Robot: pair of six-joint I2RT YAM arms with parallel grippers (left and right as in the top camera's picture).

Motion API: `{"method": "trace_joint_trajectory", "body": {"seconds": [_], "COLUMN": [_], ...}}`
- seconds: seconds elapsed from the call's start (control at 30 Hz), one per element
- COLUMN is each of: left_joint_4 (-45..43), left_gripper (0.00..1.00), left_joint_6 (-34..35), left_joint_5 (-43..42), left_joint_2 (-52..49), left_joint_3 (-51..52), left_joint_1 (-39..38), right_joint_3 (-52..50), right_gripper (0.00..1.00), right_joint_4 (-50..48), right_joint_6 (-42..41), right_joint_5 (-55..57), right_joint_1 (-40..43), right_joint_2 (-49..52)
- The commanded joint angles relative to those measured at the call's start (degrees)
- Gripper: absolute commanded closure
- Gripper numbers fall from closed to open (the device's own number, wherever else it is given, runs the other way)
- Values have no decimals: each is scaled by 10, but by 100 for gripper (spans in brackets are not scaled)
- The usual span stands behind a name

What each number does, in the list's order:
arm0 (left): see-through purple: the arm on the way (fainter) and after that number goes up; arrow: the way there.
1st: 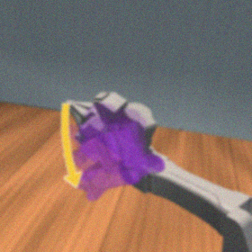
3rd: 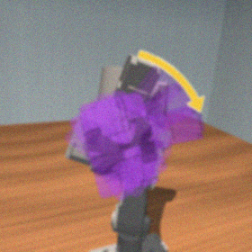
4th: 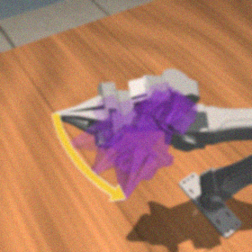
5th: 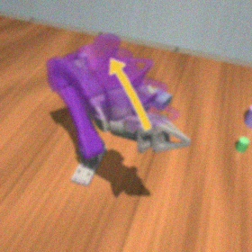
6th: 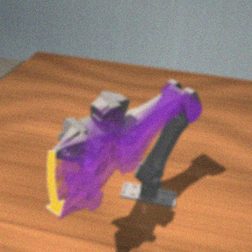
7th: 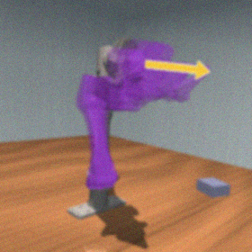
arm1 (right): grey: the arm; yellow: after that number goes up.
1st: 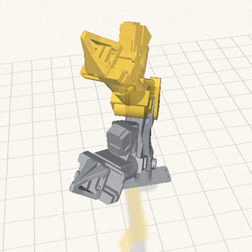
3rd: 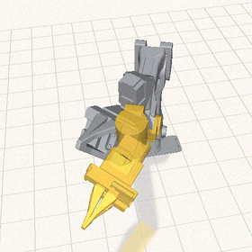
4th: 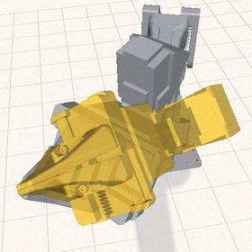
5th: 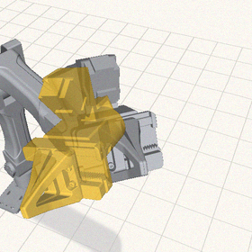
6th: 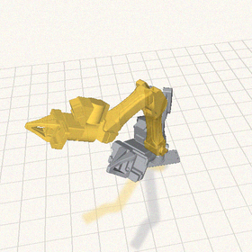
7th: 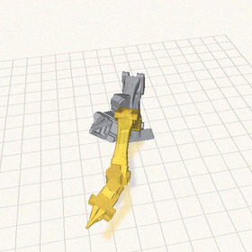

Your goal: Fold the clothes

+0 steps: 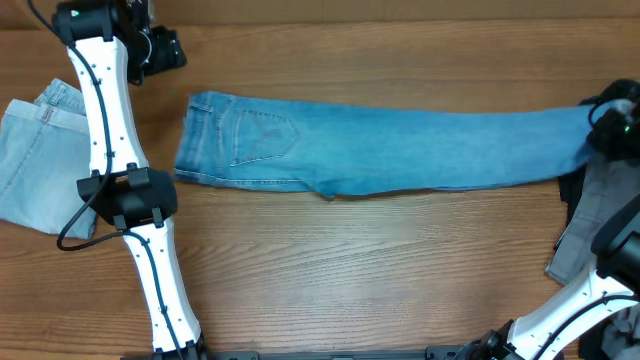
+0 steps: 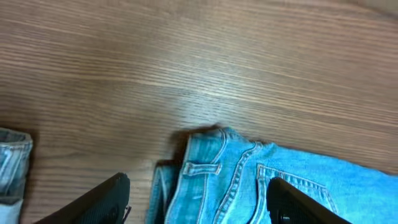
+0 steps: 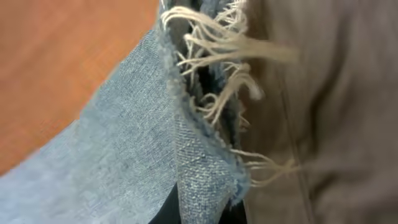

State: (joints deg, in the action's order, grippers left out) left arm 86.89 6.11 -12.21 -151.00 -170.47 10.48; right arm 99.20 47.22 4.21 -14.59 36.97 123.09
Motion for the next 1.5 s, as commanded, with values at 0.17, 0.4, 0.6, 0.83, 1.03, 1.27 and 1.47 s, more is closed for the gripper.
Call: {"method": "trace_joint_trajectory", "body": {"seconds": [0.17, 0.4, 0.6, 0.83, 1.03, 1.27, 1.47], "left_joint_4": [60, 64, 76, 85, 89, 91, 89], "left_gripper": [25, 21, 21, 21, 20, 20, 20], "left_joint_6": [31, 31, 29, 29, 27, 27, 27], "left_joint_5": [-11, -9, -9, -9, -9, -9, -9], "left_joint_2": [0, 1, 1, 0, 0, 0, 0], "left_joint_3": [-34, -34, -34, -34, -34, -34, -34], "left_joint_1": [-3, -3, -3, -3, -3, -3, -3], "right_joint_3": [242, 242, 208, 208, 207, 207, 208], "right_gripper": [96, 96, 96, 96, 96, 78, 17], "right_joint_4": [223, 323, 309, 283, 272, 259, 290], "right_joint_6": [68, 97, 69, 33, 30, 8, -11], "right_joint_5": [-49, -12, -2, -13, -16, -18, -86], "right_joint_1": [-102, -304, -410, -486, -512, -554, -564], "right_joint_2": [-32, -32, -32, -31, -6, 59, 66]}}
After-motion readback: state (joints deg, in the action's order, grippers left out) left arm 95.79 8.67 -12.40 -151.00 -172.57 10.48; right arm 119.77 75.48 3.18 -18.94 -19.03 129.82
